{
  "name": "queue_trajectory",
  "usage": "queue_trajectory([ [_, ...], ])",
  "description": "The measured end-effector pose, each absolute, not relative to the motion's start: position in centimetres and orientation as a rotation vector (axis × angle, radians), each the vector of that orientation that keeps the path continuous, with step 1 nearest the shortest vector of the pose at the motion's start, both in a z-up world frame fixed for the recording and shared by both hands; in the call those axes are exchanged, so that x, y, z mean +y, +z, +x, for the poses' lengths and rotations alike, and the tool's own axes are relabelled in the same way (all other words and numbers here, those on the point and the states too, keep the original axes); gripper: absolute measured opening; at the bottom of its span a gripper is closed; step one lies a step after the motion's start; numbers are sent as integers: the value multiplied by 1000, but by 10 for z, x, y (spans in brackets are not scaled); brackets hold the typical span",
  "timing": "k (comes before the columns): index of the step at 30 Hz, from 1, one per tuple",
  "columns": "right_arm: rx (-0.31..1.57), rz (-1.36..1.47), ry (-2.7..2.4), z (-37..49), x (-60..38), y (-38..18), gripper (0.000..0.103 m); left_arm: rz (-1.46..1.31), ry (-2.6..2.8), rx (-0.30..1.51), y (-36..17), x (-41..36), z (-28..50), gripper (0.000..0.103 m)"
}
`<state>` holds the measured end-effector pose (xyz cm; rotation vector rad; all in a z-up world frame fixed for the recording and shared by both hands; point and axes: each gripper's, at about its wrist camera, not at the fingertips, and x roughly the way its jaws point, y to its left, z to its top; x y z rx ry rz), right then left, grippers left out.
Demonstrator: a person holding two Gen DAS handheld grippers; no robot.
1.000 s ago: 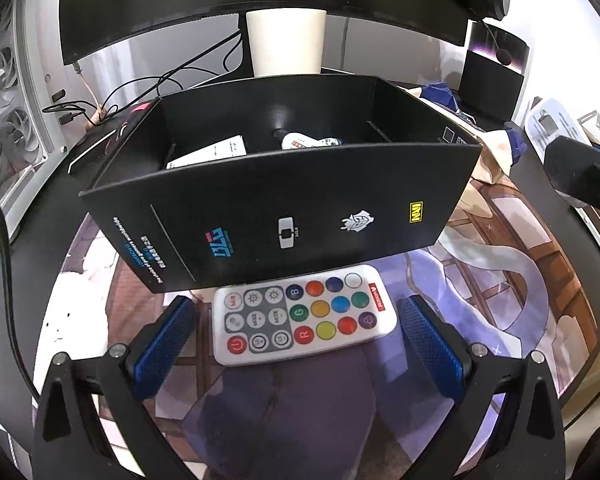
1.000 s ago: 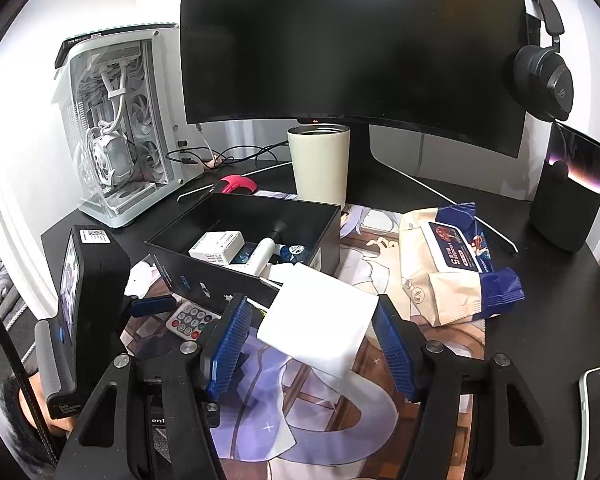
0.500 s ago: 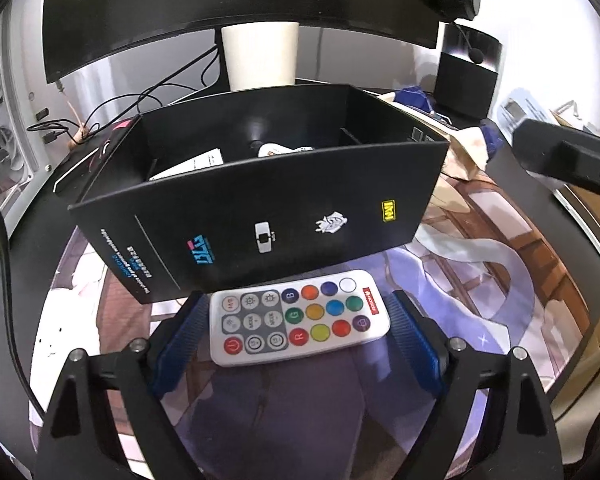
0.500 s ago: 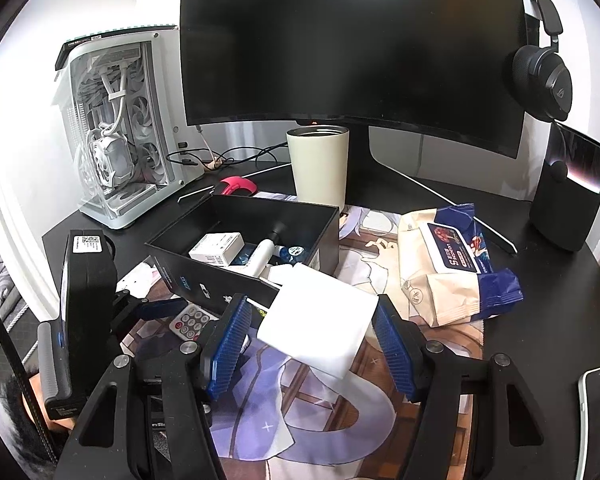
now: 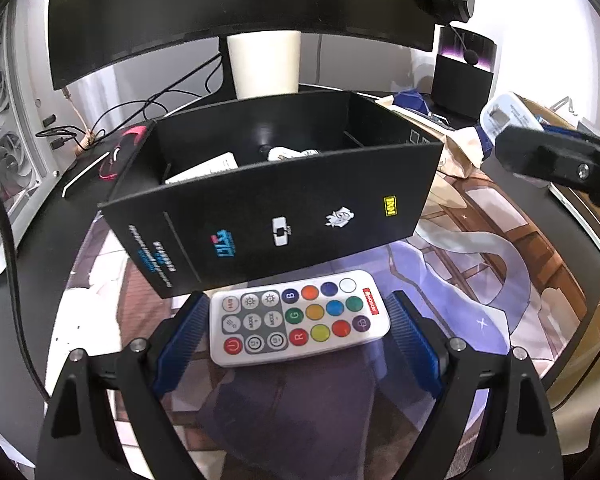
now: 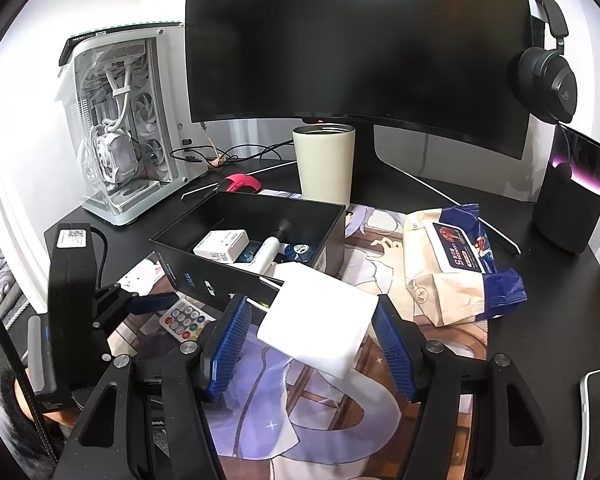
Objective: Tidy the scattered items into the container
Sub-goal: 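Lift the charger and remote and carry them over the black box with both grippers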
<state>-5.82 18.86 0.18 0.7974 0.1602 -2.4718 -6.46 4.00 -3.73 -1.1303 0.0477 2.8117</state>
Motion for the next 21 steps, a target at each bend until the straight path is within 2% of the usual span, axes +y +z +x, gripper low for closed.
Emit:
queue_trajectory([
  [21,168,785,-2448,-53,187,6,64,-996,2864,-8,6,11,-39,89],
])
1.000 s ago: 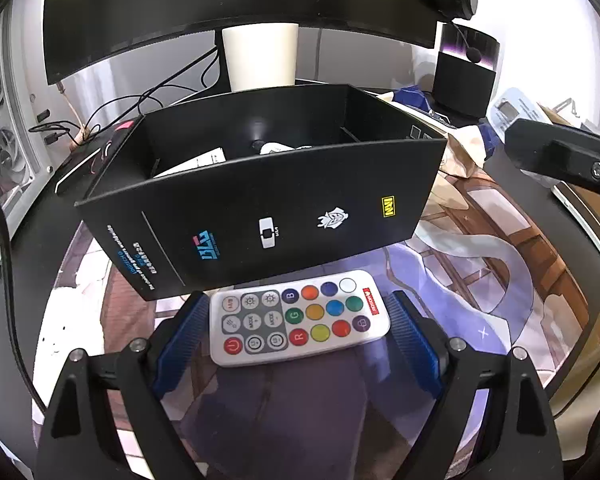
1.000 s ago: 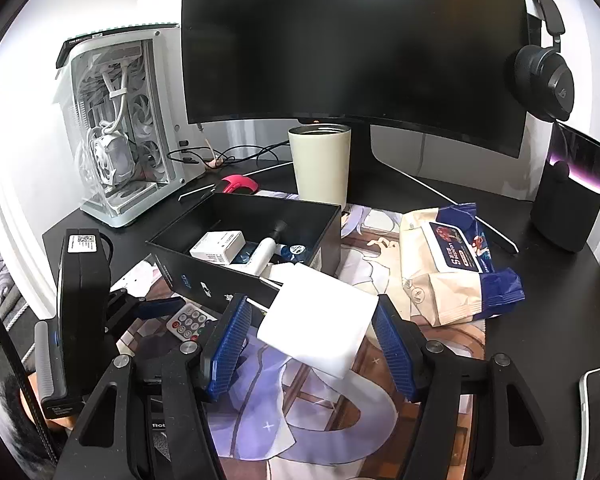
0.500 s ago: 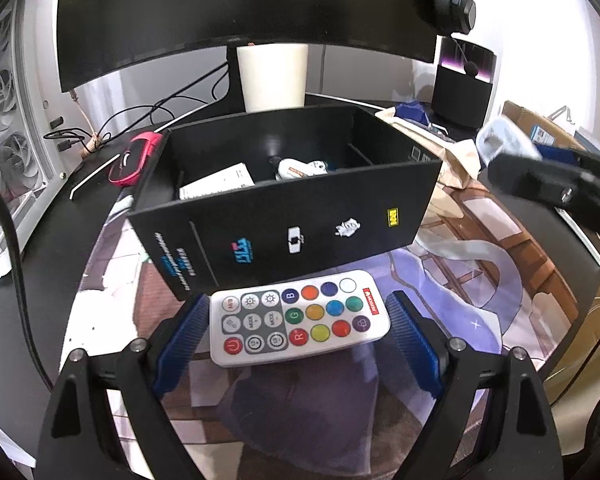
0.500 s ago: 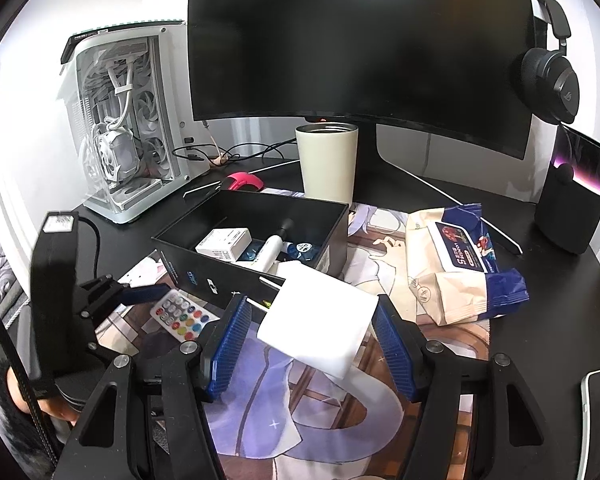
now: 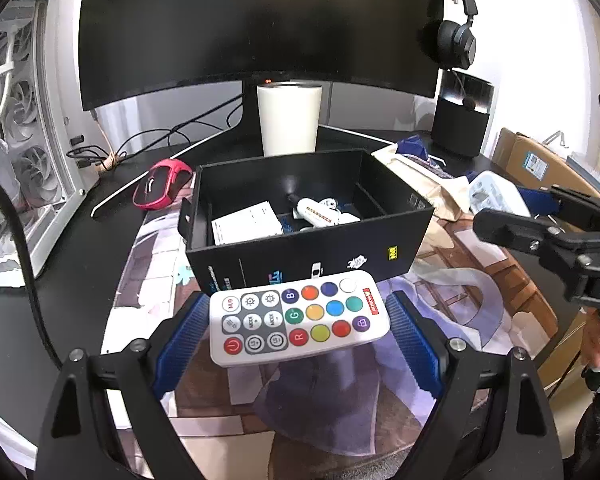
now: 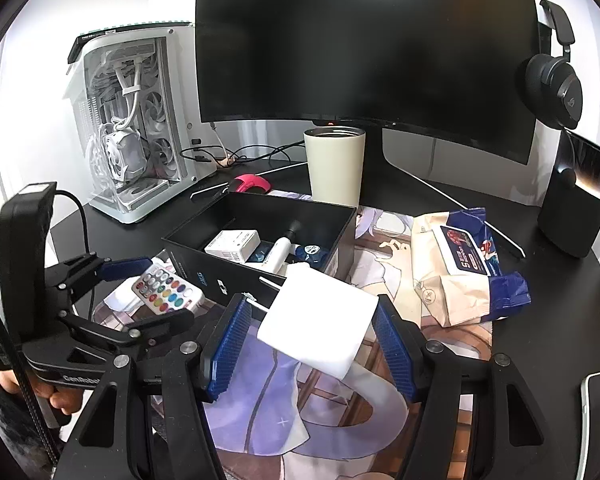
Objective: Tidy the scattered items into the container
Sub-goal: 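Lift the charger and remote and carry them over the black box with both grippers, then lower the charger and remote into the black box and open both grippers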
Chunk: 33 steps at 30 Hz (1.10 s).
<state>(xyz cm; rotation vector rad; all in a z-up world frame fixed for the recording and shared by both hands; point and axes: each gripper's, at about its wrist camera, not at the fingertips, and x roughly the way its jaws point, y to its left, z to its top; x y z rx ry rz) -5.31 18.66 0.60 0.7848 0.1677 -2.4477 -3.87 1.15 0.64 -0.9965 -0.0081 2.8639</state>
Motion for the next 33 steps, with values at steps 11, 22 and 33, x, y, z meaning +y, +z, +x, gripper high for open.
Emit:
queue_trajectory([
  [11,183,774,-2436,-52,182,9,64,-910,2901,4,32,2,-31,89],
  [22,182,770,-2434,-63,179,13,64,-892,2932,-40,38,-15,-46,89],
  [33,212,766,-2419,-85,156,25,64,-884,2931,-67,47,-18,-75,89],
])
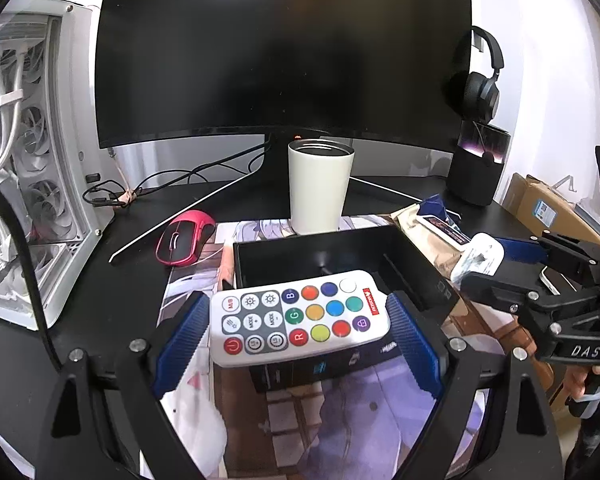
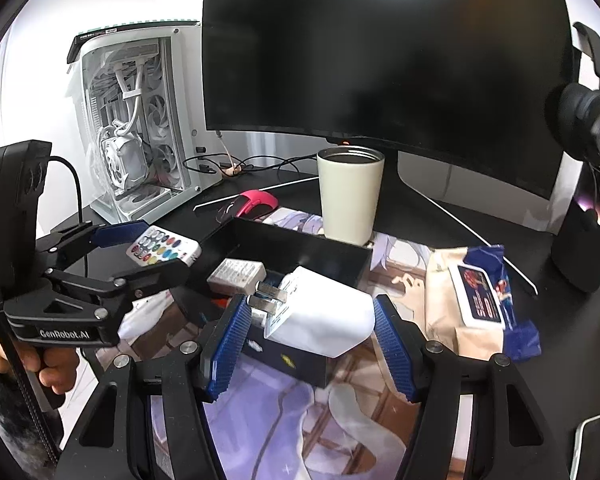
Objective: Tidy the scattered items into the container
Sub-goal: 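Lower the charger and remote into the black box and open both grippers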
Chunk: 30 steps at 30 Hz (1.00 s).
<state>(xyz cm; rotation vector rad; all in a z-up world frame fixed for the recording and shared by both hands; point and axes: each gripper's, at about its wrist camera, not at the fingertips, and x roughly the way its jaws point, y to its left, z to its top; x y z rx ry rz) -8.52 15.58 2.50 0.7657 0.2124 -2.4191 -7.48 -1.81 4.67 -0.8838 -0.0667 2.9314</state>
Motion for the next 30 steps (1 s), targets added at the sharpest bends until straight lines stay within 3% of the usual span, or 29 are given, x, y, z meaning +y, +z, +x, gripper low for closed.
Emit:
queue_trajectory([
  [30,232,845,-2364,-131,116,-2,64,-942,2966,-77,28,-29,-128,89],
])
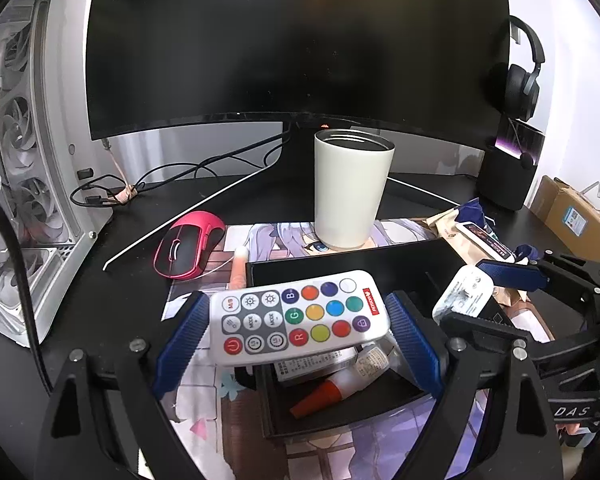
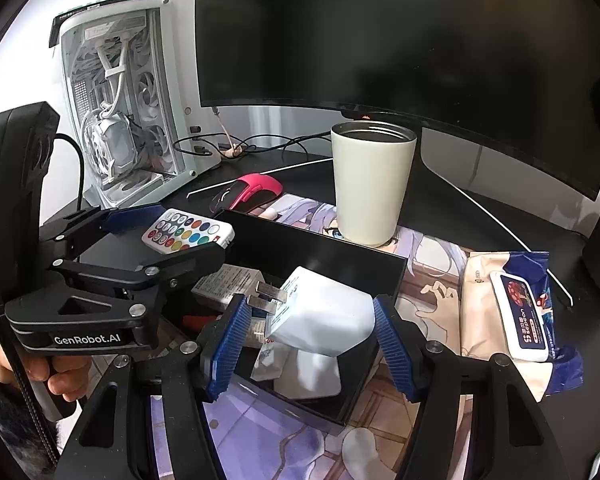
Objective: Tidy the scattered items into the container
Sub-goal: 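Lower the charger and remote into the black box and open both grippers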
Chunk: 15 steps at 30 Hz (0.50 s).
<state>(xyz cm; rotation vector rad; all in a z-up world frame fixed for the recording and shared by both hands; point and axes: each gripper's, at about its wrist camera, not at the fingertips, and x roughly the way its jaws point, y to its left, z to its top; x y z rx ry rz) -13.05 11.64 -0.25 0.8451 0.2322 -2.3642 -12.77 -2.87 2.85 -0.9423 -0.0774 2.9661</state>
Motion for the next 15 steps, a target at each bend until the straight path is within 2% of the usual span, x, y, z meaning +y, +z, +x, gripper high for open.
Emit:
queue_trajectory([
  [3,228,853,-2350,-131,118,-4,65,-943,2964,-80,28,-28,-127,89],
  [5,198,837,-2341,-129,121,-1,70,-941,2961,-79,28,-27,-127,89],
  [6,184,826,-2348,-128,124,1,79,-941,2959,-76,28,-27,-126,89],
  [7,163,808,-2361,-126,127,4,84,-941,2958,-74,28,-27,-126,89],
  [11,118,784,-2380,-122,137,12,87,-937,2948,-76,28,-26,-124,89],
  [15,119,764,-2385,-116,145,14,96,-937,2937,-75,27,-22,-124,90],
])
